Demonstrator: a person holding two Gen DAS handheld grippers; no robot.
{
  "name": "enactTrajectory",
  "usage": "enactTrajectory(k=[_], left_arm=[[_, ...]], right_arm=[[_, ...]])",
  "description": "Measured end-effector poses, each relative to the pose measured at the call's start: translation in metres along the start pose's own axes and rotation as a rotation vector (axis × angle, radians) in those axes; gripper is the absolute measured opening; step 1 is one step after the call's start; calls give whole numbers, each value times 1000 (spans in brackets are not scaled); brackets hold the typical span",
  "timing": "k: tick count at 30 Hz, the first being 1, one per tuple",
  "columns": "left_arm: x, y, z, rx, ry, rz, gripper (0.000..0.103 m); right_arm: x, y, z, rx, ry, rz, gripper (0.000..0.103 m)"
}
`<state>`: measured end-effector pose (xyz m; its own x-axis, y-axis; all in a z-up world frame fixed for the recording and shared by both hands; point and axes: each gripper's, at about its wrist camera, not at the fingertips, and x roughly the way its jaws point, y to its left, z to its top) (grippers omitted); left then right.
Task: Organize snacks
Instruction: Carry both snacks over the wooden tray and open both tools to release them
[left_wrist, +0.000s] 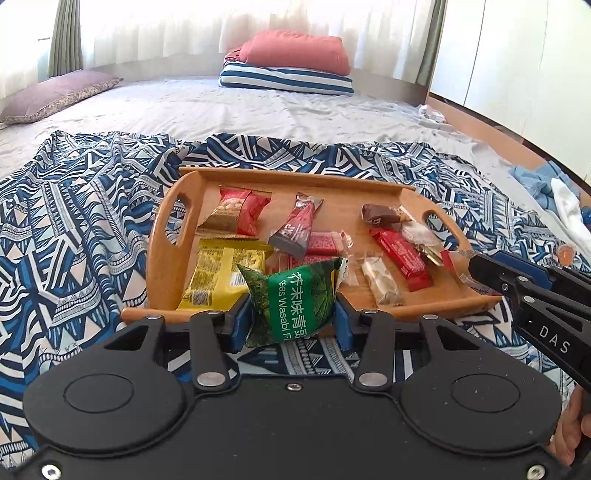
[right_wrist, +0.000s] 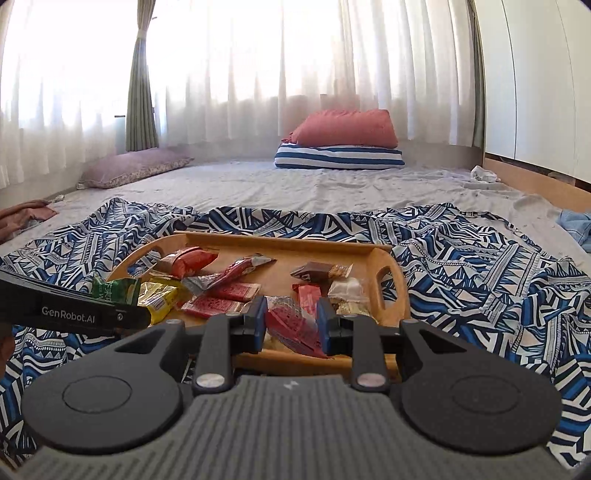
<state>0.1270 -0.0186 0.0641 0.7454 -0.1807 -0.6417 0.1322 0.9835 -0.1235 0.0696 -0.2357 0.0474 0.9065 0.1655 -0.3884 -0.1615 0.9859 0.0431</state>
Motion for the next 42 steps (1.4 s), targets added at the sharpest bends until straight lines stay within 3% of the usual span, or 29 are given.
enactTrajectory(k=[13, 21, 30, 42], left_arm=[[23, -8, 23, 6, -11, -44, 43], [43, 2, 75, -7, -42, -63, 43], [104, 10, 126, -85, 19, -104, 43], [164, 0, 126, 11, 114, -21, 43]], right_arm=[[26, -16, 18, 7, 3, -21, 32], [60, -16, 45, 27, 18, 27, 32], [116, 7, 63, 12, 63, 63, 32], [148, 29, 37, -57, 112, 43, 33]])
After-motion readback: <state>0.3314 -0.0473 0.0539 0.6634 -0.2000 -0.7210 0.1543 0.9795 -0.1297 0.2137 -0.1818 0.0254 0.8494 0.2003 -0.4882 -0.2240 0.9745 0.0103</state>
